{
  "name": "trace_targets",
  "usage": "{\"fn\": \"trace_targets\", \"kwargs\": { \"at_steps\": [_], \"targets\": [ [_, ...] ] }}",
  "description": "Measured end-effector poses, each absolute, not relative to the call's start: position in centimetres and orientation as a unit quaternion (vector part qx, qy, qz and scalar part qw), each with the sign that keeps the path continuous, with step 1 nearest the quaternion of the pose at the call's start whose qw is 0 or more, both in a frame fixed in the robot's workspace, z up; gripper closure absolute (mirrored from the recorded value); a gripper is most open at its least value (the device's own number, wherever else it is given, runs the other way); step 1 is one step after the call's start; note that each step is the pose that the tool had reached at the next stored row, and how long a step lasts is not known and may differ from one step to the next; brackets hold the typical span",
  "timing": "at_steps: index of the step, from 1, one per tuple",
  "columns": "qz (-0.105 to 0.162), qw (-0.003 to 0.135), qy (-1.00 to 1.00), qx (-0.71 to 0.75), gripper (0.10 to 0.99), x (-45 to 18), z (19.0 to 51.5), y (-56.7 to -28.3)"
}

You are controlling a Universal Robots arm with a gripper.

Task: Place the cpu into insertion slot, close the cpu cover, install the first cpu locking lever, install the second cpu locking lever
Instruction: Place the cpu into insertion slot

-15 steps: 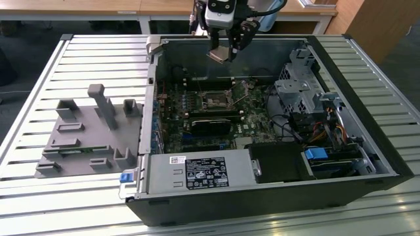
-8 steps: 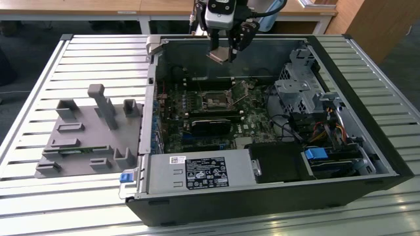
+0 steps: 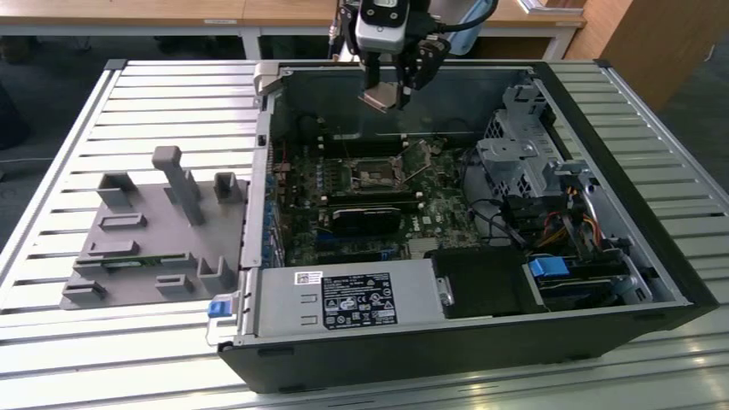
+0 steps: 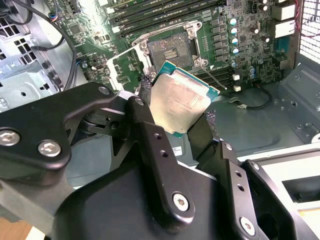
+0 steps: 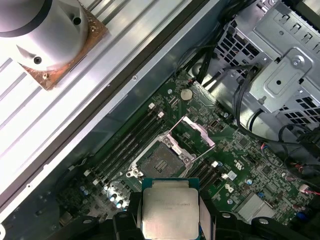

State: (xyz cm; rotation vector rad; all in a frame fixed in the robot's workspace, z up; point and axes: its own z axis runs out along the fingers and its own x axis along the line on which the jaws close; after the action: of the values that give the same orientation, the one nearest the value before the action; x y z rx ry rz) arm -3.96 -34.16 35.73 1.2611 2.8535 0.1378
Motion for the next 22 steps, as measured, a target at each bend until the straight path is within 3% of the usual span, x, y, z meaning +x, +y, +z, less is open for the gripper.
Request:
{"fn": "trace_targets", "kwargs": {
  "at_steps": [22],
  "targets": [
    [0.041, 0.016, 0.846, 0.532, 0.545, -3.96, 35.05, -34.16]
  ]
}}
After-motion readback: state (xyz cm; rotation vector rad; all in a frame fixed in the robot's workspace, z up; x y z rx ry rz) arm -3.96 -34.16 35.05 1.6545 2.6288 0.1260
